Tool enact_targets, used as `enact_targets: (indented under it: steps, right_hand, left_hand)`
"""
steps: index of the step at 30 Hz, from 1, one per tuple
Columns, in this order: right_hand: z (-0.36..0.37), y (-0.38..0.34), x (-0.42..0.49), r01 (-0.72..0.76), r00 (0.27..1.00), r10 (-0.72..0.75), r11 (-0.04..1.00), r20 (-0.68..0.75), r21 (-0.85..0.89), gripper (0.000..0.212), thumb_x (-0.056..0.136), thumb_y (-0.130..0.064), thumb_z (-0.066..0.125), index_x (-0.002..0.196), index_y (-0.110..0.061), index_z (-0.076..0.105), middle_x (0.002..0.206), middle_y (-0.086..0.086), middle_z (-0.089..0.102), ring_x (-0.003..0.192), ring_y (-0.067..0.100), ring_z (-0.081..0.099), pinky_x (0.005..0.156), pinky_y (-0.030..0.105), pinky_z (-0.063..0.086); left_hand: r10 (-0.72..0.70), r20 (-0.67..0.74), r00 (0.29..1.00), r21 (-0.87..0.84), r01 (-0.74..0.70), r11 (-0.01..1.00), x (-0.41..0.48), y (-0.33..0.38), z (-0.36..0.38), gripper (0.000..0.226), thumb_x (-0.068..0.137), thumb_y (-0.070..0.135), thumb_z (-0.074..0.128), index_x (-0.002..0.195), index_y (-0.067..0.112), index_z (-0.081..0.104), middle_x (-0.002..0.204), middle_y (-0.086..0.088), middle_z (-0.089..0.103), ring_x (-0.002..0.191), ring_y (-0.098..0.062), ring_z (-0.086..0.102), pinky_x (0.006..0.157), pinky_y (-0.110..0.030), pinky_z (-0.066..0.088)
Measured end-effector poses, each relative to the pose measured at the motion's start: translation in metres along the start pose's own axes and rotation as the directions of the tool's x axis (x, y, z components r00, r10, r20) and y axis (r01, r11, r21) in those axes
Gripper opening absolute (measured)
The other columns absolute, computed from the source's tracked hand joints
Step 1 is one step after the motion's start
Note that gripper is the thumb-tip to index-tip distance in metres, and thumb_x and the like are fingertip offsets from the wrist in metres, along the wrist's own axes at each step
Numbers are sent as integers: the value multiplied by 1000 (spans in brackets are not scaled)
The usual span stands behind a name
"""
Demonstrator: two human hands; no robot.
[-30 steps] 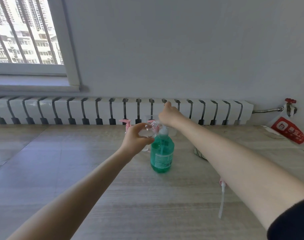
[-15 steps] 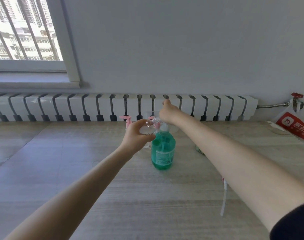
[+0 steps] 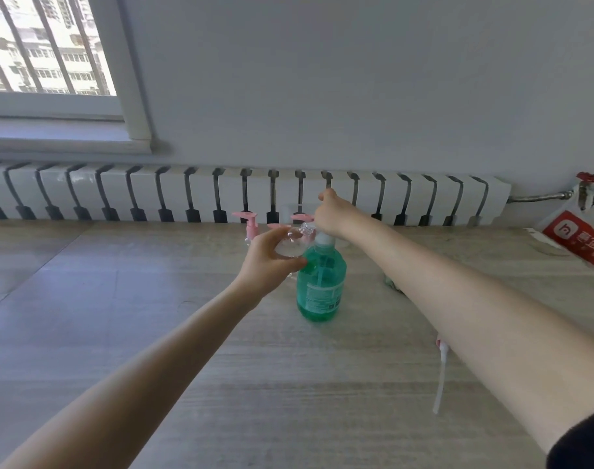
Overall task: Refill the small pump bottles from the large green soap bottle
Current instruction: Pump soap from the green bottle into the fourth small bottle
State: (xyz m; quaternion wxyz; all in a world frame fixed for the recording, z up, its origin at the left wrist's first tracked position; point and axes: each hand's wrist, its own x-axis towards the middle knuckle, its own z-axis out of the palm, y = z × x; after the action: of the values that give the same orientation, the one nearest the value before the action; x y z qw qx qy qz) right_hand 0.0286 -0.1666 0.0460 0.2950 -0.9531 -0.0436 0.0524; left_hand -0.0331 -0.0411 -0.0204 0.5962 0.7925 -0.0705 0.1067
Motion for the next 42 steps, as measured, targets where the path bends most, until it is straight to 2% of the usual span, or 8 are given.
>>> enact_targets:
  steps: [11, 14, 16, 21, 25, 30, 34, 42]
  right_hand:
    - [-10, -6, -7, 8, 999, -7, 1000, -38, 5, 59, 96, -7, 33, 150, -6, 10, 145, 18, 36, 121, 29, 47, 89, 33, 41]
    - [-17, -10, -9, 31, 998, -32, 999, -54, -21, 64, 94, -8, 34, 149, -4, 3, 132, 20, 45, 84, 21, 51, 57, 27, 39]
    - [-17, -11, -9, 33, 998, -34, 999, -51, -25, 63, 93, -7, 35, 149, -3, 4, 120, 19, 47, 78, 20, 49, 51, 27, 34]
    - [-13, -10, -4, 46, 998, -48, 998, -37, -49, 60, 92, -4, 36, 146, -4, 10, 109, 17, 47, 75, 19, 51, 58, 30, 42]
    - [-10, -6, -2, 63, 997, -65, 997, -29, -35, 61, 93, -4, 34, 149, -7, 8, 133, 21, 42, 99, 27, 54, 83, 38, 48]
    - [-5, 1, 1, 52, 998, -53, 998, -25, -26, 60, 93, -6, 34, 149, -11, 11, 144, 20, 33, 118, 32, 47, 88, 37, 41]
    - [0, 3, 4, 42, 999, -43, 998, -25, -40, 58, 93, -8, 34, 148, -13, 14, 146, 19, 33, 121, 33, 45, 96, 41, 42]
    - [1, 1, 4, 41, 999, -42, 999, -30, -36, 58, 93, -8, 35, 147, -14, 16, 141, 19, 38, 113, 32, 50, 93, 42, 46]
  left_hand:
    - [-30, -10, 1000, -2, 30, 1000, 2, 3, 0, 49, 76, -4, 72, 121, 10, 58, 120, -3, 59, 97, -10, 61, 71, -10, 52]
    - [-28, -13, 1000, 7, 28, 1000, 2, 6, -1, 49, 76, -4, 72, 121, 10, 58, 122, -4, 58, 83, -4, 64, 68, -10, 52]
    - [-22, -16, 1000, 18, 22, 1000, 3, 9, -1, 50, 76, -4, 72, 121, 10, 58, 122, -3, 59, 78, 0, 65, 68, -11, 52]
    - [-5, -46, 999, 78, 8, 997, 6, 14, -4, 51, 73, -4, 74, 120, 12, 60, 114, 2, 61, 104, -10, 59, 88, -21, 50]
    - [-6, -40, 999, 106, 10, 994, 6, 14, -5, 51, 74, -4, 74, 121, 10, 59, 110, 6, 59, 91, 0, 58, 75, -10, 48]
    - [-14, -24, 1000, 127, 17, 992, 7, 9, -3, 54, 74, -2, 74, 125, 10, 57, 115, 4, 59, 108, -10, 55, 84, -16, 46]
    - [-43, -43, 998, 130, 48, 990, 9, 1, -4, 60, 71, 1, 77, 126, 11, 57, 123, -2, 60, 117, -17, 55, 101, -37, 46]
    - [-30, -47, 998, 115, 36, 993, 7, 2, -2, 55, 72, -3, 75, 123, 11, 58, 121, 1, 59, 111, -10, 58, 94, -27, 49]
